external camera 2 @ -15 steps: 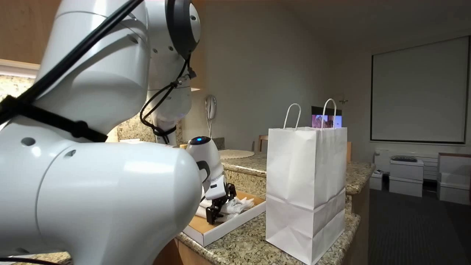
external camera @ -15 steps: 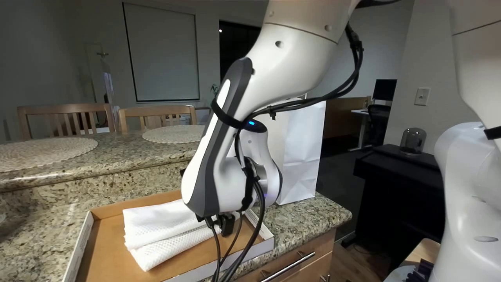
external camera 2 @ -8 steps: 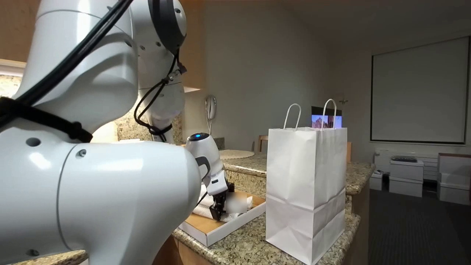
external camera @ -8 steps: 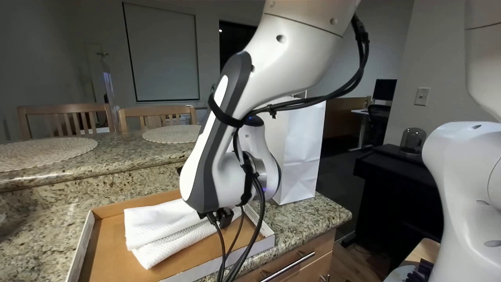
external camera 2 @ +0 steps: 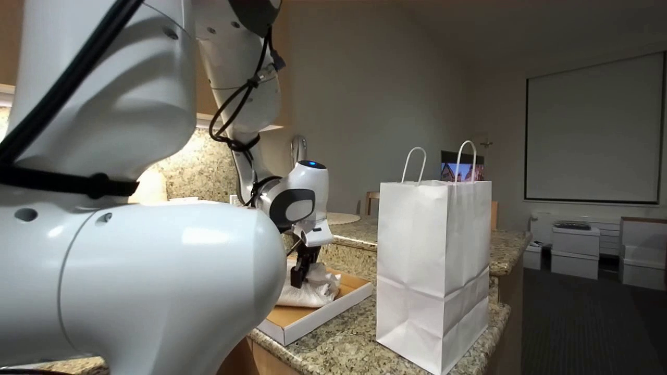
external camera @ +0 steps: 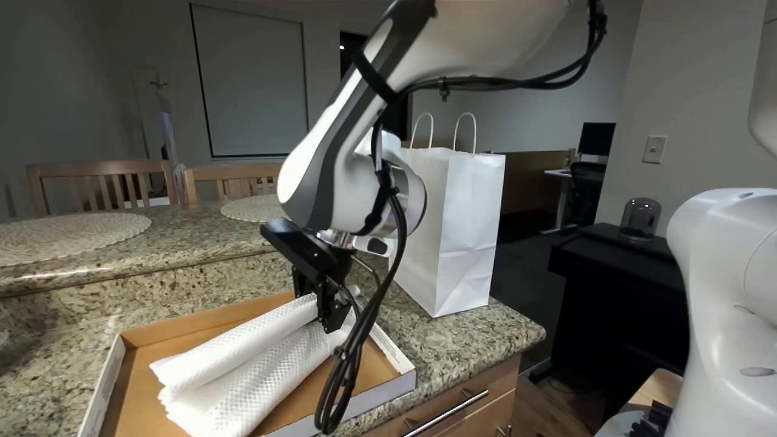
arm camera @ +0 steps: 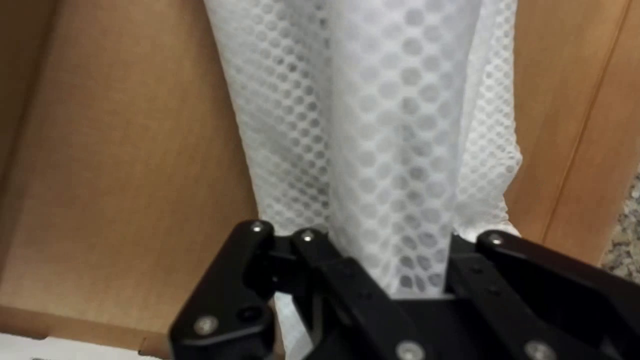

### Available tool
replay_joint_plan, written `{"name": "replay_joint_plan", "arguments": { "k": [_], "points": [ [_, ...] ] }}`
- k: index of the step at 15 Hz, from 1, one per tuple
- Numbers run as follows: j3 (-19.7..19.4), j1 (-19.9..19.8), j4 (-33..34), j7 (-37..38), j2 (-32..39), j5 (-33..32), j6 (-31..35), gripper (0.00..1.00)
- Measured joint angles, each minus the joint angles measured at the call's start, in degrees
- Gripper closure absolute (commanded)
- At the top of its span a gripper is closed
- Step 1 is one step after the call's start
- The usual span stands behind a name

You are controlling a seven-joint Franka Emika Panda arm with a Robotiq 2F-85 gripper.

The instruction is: Put the towel inside the white paper bag

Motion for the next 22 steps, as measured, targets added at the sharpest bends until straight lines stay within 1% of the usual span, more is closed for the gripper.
{"name": "replay_joint_plan", "arguments": {
  "k": [3, 5, 7, 9, 11, 12, 13, 14, 15, 16, 18, 19, 20, 22],
  "points": [
    [8.48, -11.78, 1.74, -1.88, -1.80, -2.61, -12.90, 0.95],
    [13.03, -18.14, 3.14, -2.12, -1.97, -4.41, -20.95, 0.95],
    [16.49, -22.95, 4.54, -2.10, -1.97, -6.49, -27.06, 0.95],
    [18.62, -25.96, 5.98, -1.72, -1.99, -8.85, -31.21, 0.95],
    [20.13, -27.75, 7.85, -0.63, -2.09, -11.32, -34.51, 0.96],
    [20.79, -28.28, 8.79, 0.05, -2.19, -12.31, -35.50, 0.94],
    [21.40, -28.63, 9.66, 0.76, -2.24, -13.03, -36.19, 0.75],
    [21.94, -28.84, 10.40, 1.18, -2.25, -13.43, -36.59, 0.77],
    [22.34, -28.89, 10.98, 1.47, -2.21, -13.70, -37.05, 0.89],
    [22.71, -28.97, 11.43, 1.56, -2.15, -13.81, -37.56, 0.89],
    [23.37, -29.36, 12.29, 1.57, -1.76, -14.31, -39.17, 0.97],
    [23.50, -29.47, 12.64, 1.57, -1.49, -14.75, -40.08, 0.96],
    [23.52, -29.55, 12.98, 1.76, -1.20, -15.41, -41.11, 0.93],
    [23.53, -29.63, 13.72, 1.88, -0.42, -16.53, -42.75, 0.93]
  ]
}}
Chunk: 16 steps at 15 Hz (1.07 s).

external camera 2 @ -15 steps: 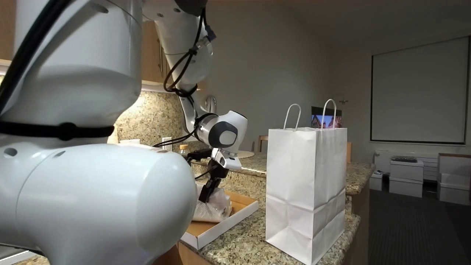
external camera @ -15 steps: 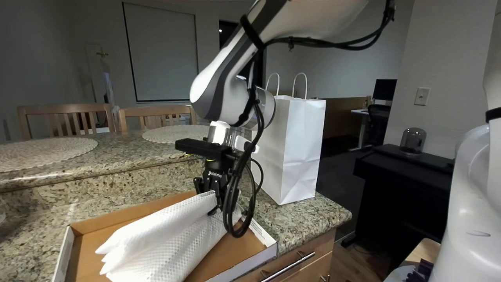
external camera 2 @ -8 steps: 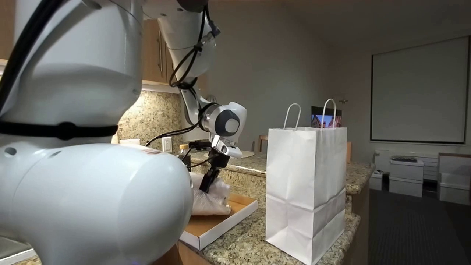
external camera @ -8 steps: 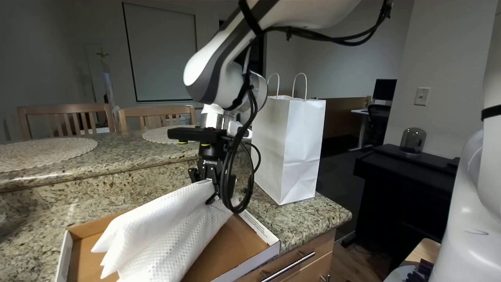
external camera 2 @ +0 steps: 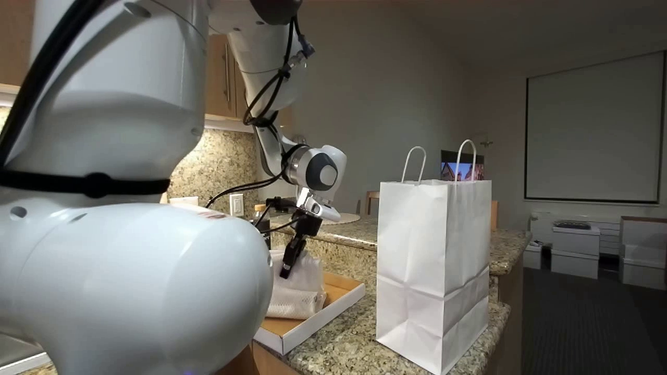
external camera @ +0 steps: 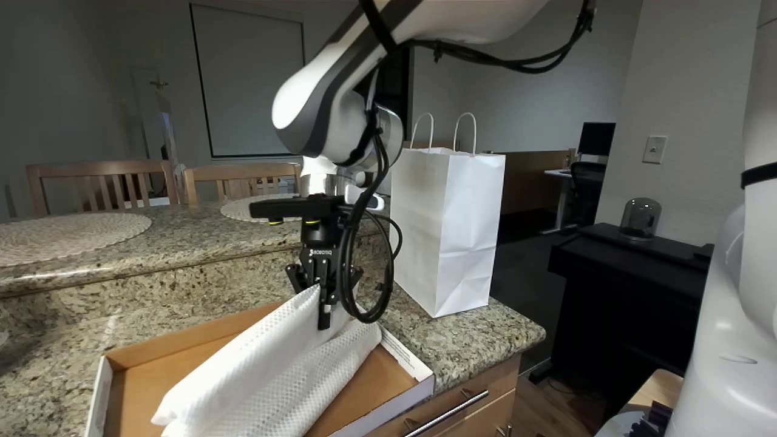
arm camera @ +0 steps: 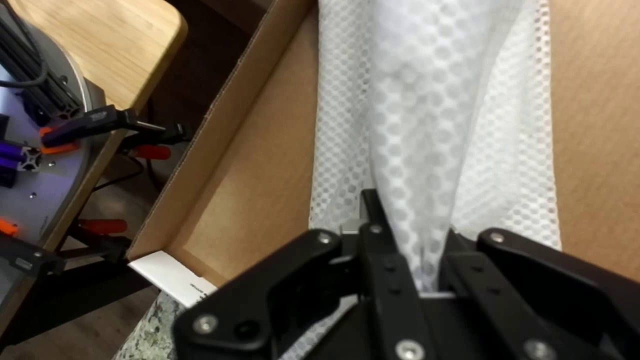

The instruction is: Put the towel inside the white paper bag

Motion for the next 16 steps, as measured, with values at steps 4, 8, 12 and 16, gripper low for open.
{"name": "replay_joint_plan", "arguments": {
  "k": [4, 8, 12, 16],
  "points": [
    [0.21, -0.02, 1.58, 0.00, 0.85, -1.45, -2.58, 0.93],
    [1.36, 0.04, 3.44, 0.95, -1.04, -2.61, -4.26, 0.93],
    [3.45, 0.24, 4.45, 6.86, -8.09, -4.13, -5.37, 0.93],
    [5.82, 0.10, 7.28, 18.13, -16.69, -8.37, -8.72, 0.93]
  ]
}}
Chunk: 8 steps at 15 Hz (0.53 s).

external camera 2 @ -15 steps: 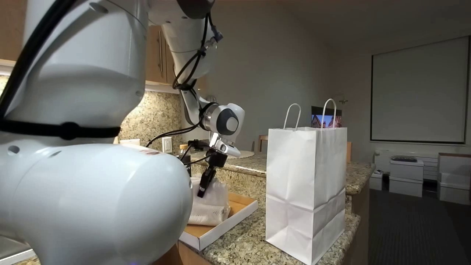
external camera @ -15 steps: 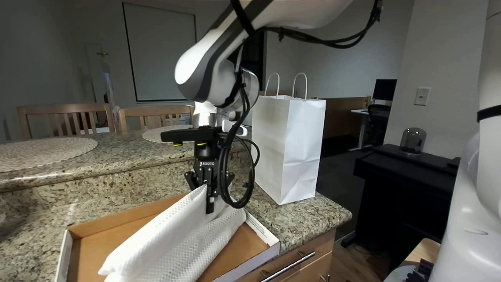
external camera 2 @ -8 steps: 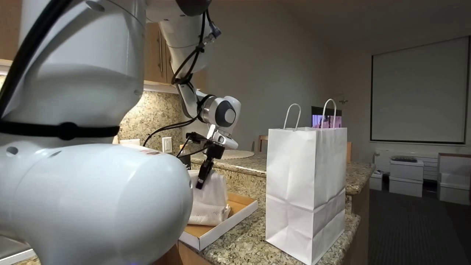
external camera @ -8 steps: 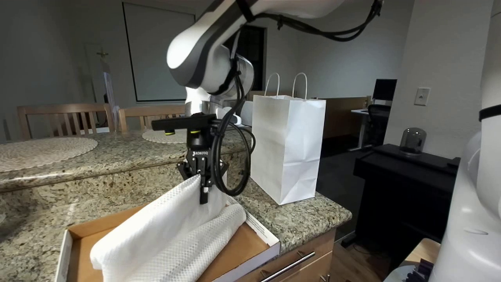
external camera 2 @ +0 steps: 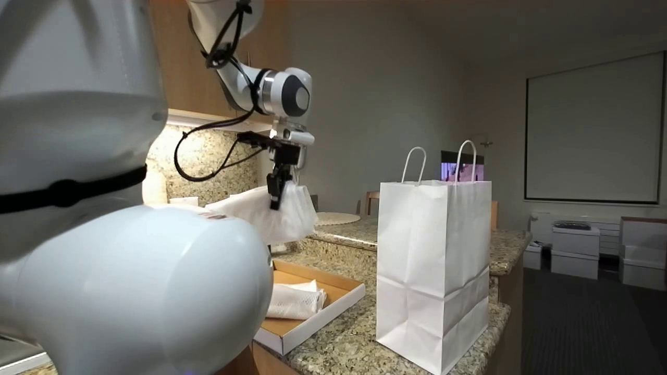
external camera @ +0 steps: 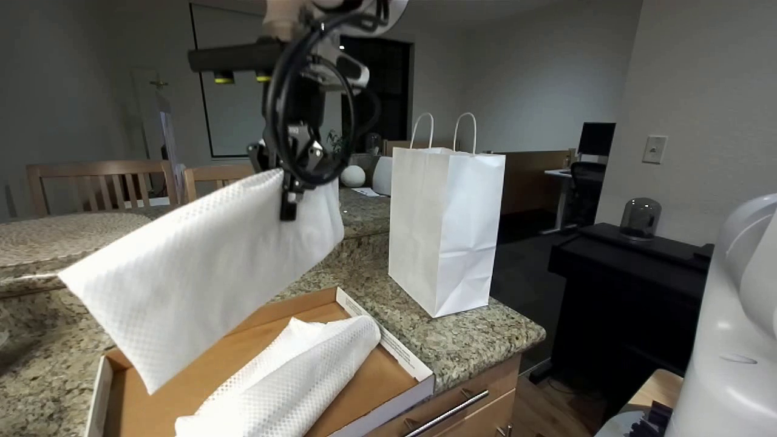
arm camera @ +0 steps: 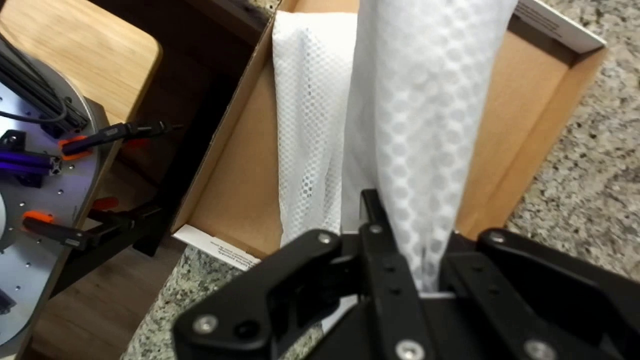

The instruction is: Put the towel inside the white paper bag

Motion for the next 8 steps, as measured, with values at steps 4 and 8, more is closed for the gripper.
{"name": "replay_joint_plan", "arguments": {
  "k": [4, 8],
  "points": [
    [2.41, -1.71, 6.64, 12.40, -5.94, -8.69, -8.02, 0.93],
    [3.31, -5.61, 15.29, 18.67, -9.24, -17.90, -18.22, 0.93]
  ]
}}
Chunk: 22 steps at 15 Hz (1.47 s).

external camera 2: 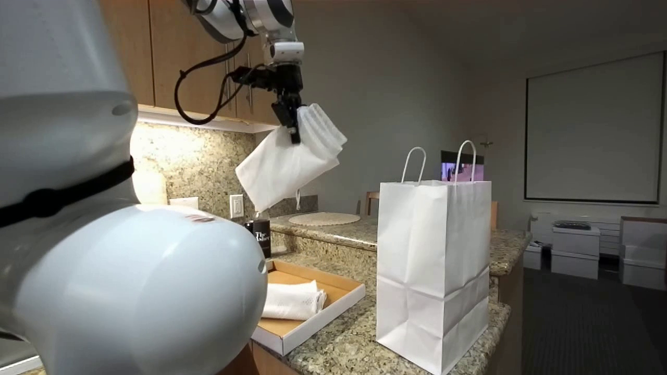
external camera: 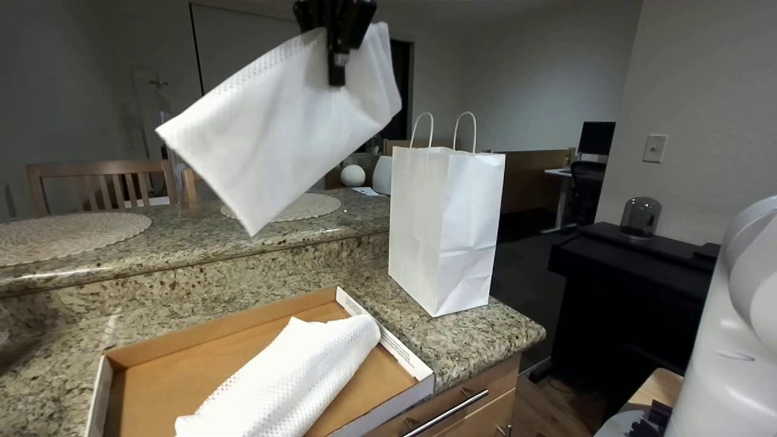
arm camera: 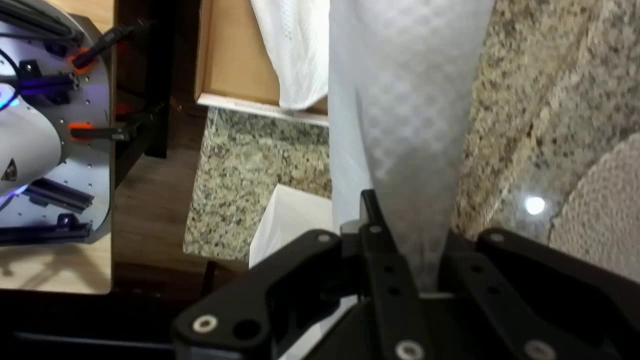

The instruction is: Put the towel inside the white paper bag

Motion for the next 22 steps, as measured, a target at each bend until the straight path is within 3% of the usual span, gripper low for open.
{"name": "replay_joint_plan", "arguments": {
  "k": [4, 12, 22],
  "points": [
    [-0.10, -5.08, 8.55, 1.52, -0.55, -9.58, -7.80, 0.94],
    [-0.69, -10.60, 16.64, 8.27, 2.29, -24.72, -11.46, 0.94],
    [-9.02, -14.27, 32.27, 2.25, 10.09, -38.72, -13.83, 0.94]
  ]
}}
